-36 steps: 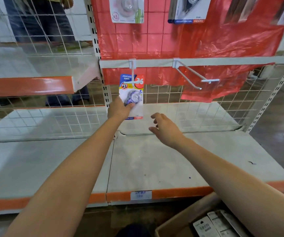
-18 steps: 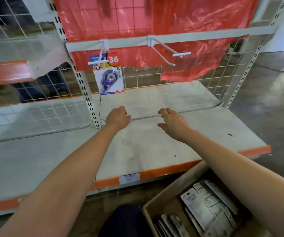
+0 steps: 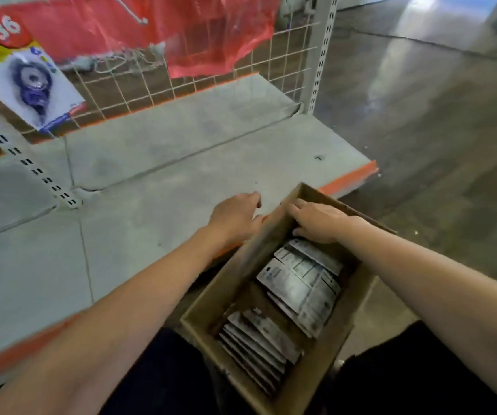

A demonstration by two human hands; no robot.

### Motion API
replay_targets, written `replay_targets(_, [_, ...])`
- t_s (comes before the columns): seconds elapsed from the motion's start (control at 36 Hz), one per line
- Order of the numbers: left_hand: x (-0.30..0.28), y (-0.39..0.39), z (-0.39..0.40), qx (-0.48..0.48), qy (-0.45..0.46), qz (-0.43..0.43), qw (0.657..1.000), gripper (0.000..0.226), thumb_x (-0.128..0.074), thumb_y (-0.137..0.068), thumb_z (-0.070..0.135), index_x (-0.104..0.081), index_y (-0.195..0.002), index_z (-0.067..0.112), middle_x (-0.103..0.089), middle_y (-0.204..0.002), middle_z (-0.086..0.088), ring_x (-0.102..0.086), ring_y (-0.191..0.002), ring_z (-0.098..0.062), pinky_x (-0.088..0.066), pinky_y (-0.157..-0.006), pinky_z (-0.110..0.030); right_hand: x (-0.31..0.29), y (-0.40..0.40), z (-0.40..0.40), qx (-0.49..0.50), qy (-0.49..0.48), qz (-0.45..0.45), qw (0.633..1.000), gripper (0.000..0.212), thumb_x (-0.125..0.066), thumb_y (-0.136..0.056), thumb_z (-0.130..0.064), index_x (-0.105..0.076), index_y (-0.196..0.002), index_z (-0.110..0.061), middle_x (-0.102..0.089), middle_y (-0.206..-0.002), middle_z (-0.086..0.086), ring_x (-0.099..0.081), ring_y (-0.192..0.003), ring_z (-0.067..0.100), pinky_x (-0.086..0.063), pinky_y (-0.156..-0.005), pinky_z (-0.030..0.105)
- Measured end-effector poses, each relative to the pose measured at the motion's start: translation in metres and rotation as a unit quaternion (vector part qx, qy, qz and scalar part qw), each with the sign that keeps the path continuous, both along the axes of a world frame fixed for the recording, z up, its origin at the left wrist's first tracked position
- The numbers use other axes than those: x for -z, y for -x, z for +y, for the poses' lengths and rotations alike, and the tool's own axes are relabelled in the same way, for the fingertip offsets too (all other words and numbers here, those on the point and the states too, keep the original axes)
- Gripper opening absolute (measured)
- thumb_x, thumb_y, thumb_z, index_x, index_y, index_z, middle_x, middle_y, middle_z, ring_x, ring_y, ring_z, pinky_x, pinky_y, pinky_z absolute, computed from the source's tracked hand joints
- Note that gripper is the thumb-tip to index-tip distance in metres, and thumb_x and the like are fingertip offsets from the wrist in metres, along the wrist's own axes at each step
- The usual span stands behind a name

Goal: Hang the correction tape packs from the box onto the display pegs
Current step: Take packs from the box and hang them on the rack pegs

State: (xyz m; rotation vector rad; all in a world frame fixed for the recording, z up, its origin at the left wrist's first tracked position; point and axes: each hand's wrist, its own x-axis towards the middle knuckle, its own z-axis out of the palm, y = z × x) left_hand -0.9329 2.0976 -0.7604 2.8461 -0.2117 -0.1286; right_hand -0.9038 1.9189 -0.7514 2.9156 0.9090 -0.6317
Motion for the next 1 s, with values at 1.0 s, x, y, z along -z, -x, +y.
replay_targets(1.0, [0.207, 0.045, -0.127, -0.156, 0.148, 0.291, 0.932, 0.017, -0.049, -0.095, 0.01, -0.055, -0.108, 0.001, -0.06, -0.113, -0.019, -0.056, -0.11, -0.034, -0.043, -0.089, -0.036, 0.063, -0.002, -0.088, 0.012, 0.076, 0.108, 0.991, 0.045, -0.052, -0.097, -0.028, -0.041, -0.138, -0.013, -0.052, -0.124, 0.007, -0.053, -0.116, 0.027, -0.043, -0.091, 0.035])
